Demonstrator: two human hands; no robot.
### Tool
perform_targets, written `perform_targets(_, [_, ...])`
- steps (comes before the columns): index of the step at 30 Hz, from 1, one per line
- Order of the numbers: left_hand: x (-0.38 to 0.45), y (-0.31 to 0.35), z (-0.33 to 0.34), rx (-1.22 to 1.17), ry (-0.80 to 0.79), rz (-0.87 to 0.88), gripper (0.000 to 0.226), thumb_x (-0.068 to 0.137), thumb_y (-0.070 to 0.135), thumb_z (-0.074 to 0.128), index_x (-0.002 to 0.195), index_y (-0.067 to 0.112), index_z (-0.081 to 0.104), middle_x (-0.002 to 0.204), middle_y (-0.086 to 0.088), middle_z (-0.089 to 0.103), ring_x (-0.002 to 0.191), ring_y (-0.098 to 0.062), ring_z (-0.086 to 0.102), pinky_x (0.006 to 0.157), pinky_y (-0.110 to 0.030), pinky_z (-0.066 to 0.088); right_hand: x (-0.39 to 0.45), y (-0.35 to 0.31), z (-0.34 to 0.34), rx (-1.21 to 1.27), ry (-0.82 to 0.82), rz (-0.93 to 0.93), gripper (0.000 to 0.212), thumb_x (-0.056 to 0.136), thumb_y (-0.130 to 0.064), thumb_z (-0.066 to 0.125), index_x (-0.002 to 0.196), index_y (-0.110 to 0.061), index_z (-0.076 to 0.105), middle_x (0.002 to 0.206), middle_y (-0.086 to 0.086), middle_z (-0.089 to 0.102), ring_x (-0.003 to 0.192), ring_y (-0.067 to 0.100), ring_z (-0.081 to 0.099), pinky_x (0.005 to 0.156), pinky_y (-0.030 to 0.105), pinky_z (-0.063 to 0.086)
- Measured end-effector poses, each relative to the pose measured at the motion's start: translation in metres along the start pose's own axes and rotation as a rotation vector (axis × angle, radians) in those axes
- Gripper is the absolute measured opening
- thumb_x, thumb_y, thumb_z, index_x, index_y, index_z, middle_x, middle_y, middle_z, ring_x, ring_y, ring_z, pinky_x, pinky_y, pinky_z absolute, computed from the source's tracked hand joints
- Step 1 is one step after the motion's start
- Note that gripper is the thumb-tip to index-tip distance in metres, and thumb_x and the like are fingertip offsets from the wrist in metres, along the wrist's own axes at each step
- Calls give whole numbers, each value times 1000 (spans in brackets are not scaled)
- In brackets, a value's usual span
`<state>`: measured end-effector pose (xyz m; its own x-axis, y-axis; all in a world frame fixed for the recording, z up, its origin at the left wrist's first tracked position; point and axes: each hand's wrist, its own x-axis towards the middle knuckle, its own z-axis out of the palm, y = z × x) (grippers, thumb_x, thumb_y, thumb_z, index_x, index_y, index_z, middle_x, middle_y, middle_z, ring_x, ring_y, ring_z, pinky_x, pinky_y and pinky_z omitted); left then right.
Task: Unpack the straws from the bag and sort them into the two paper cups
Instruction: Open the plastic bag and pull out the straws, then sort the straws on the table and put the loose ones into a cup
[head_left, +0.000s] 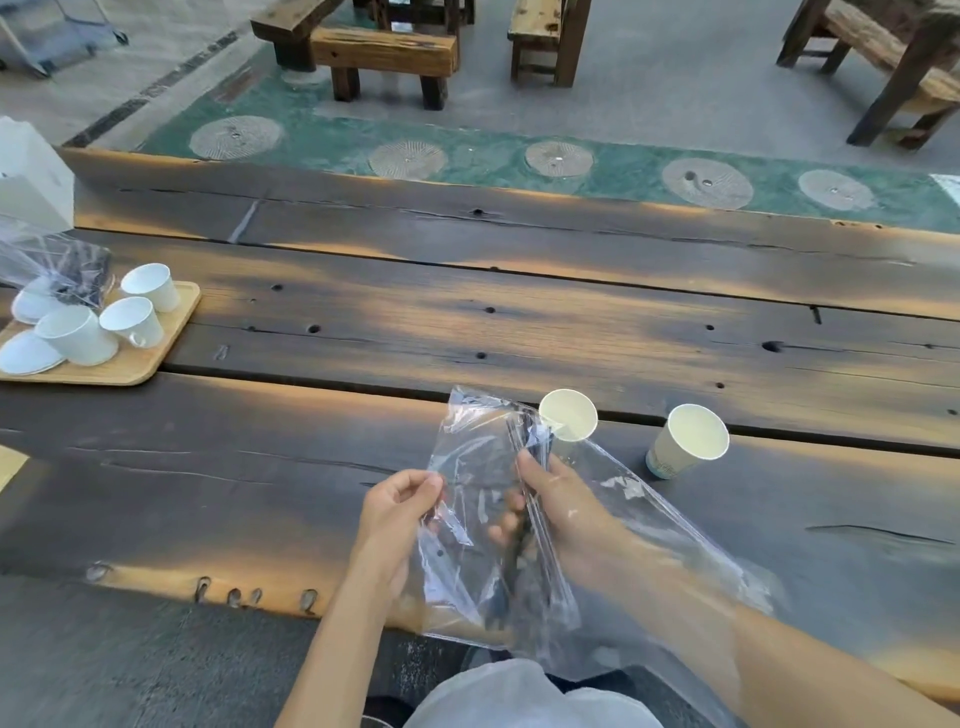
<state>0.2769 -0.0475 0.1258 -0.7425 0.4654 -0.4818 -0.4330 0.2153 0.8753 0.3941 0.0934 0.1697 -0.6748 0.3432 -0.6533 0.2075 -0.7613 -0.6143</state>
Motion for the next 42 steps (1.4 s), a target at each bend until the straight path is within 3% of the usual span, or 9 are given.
perform_targets(3, [5, 2, -4, 91, -120, -36, 24, 97, 22, 64, 84, 6, 76, 79, -1, 72, 79, -14, 62, 83, -30, 47, 5, -2, -2, -100, 4, -32, 20, 98, -25, 60, 92, -10, 48, 60, 2, 48, 47, 14, 42, 43, 25, 41])
perform_targets(5, [10, 1, -7, 161, -133, -21, 29, 98, 24, 61, 77, 9, 74, 73, 0, 69, 69, -13, 57, 71, -29, 45, 6, -6, -5, -146, -38, 13, 13, 95, -10, 63, 89, -7, 53, 64, 5, 53, 51, 14, 48, 44, 24, 45])
perform_targets(8, [22, 2, -12, 166, -5, 6, 29, 100, 21, 58, 82, 7, 75, 68, 2, 69, 64, -14, 58, 66, -30, 46, 4, -11, -9, -87, -132, 177, 7, 97, -6, 58, 94, -5, 53, 67, 9, 54, 56, 19, 55, 56, 34, 56])
perform_targets(10, [30, 0, -17, 147, 48, 9, 31, 101, 19, 55, 83, 2, 74, 65, 1, 68, 63, -17, 57, 64, -32, 48, 5, -13, -11, -91, -102, 202, 7, 101, -14, 53, 98, -11, 49, 60, 5, 48, 46, 15, 44, 46, 28, 49])
perform_targets(14, [50, -12, -36, 120, 152, -43, 31, 101, 22, 56, 83, 2, 72, 68, 2, 68, 73, -19, 60, 74, -39, 50, 19, -27, -16, -167, -15, 163, 16, 103, -19, 50, 90, -10, 55, 52, -3, 40, 37, 7, 31, 36, 20, 26])
perform_targets(21, [75, -38, -90, 3, 375, -151, 21, 99, 18, 59, 88, 7, 72, 77, -5, 63, 77, -21, 58, 86, -41, 48, 39, -67, -18, 24, -3, 8, 21, 101, -12, 45, 80, -13, 50, 57, -3, 37, 40, 7, 31, 35, 19, 28])
perform_targets(27, [91, -50, -134, -409, 682, -248, 21, 101, 11, 54, 83, 11, 65, 81, -2, 61, 68, -14, 56, 51, -23, 45, 48, -94, -10, 187, -25, -164, 24, 102, -16, 45, 80, -11, 53, 56, -3, 38, 40, 8, 32, 35, 20, 31])
perform_targets(30, [98, -54, -143, -522, 741, -271, 16, 100, 6, 54, 86, 9, 62, 85, -4, 61, 74, -14, 59, 63, -25, 49, 60, -76, -12, 69, -3, -67, 21, 101, -18, 48, 83, -12, 55, 58, -1, 42, 43, 10, 36, 39, 21, 33])
perform_targets(42, [110, -73, -143, -483, 797, -356, 6, 97, 9, 62, 103, 8, 61, 78, -1, 57, 64, -8, 49, 64, -23, 47, 151, 36, -25, -233, 262, 260, 15, 97, -2, 48, 85, -9, 54, 64, 8, 56, 50, 18, 52, 51, 27, 43])
